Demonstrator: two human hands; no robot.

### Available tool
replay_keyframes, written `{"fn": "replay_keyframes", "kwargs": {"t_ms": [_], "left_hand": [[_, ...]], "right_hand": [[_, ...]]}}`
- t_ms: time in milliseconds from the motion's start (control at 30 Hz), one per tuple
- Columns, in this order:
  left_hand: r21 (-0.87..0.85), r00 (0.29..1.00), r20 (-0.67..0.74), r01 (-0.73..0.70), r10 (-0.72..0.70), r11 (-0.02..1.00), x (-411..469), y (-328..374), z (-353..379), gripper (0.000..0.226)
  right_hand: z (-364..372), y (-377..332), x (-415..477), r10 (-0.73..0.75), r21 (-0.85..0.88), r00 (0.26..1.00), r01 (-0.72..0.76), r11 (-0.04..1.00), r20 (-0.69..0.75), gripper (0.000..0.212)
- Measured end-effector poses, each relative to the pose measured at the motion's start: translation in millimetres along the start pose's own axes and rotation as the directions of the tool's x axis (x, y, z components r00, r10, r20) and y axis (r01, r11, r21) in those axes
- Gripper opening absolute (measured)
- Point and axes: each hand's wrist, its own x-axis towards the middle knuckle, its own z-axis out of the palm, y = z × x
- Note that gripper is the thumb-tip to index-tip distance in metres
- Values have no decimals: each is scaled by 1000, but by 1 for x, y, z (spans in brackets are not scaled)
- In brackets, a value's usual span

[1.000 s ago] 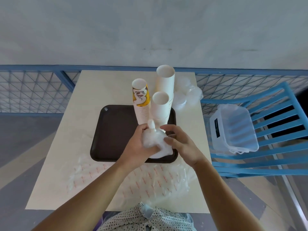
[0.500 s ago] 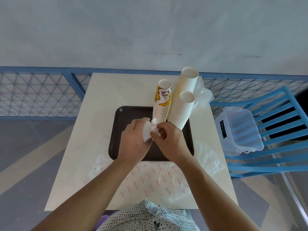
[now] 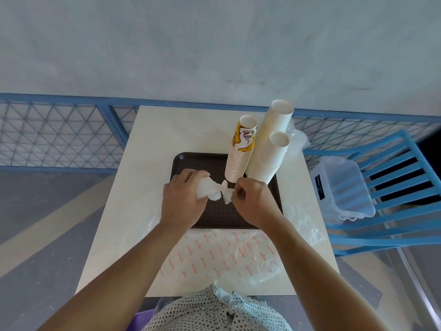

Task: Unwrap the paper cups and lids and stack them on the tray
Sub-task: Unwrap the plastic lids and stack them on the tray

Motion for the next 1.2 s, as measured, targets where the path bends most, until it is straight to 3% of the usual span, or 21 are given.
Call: {"fn": "replay_keyframes", "kwargs": {"t_ms": [167, 367, 433, 500, 633, 767, 1067, 1200], "left_hand": [[43, 1000, 2, -26, 25, 999, -2, -5, -2, 60], [95, 995, 38, -99, 96, 990, 0, -5, -4, 61], [99, 992, 36, -121, 118, 988, 2, -6, -5, 61], [90, 990, 39, -136, 133, 987, 5, -4, -7, 61], [91, 981, 58, -187, 183, 978, 8, 5, -7, 57], [83, 981, 74, -187, 181, 979, 13, 3, -12, 48], [162, 984, 67, -172, 163, 972, 16, -11, -15, 47], [186, 998, 44, -46, 38, 981, 22, -27, -21, 48]], "right_hand": [[-6, 5, -6, -42, -95, 999, 40, 995, -15, 32], [-14, 4, -7, 44, -88, 984, -29, 996, 172, 19], [-17, -1, -8, 62, -43, 985, -56, 998, 158, 48], [-17, -9, -6, 73, -15, 985, -72, 997, 153, 58], [-11, -19, 4, 169, 99, 946, -203, 974, 276, 22], [-2, -8, 4, 198, 116, 945, -234, 965, 261, 29], [-3, 13, 3, 158, -141, 953, -125, 982, 258, 29], [-10, 34, 3, 267, -273, 933, -198, 941, 243, 31]]}}
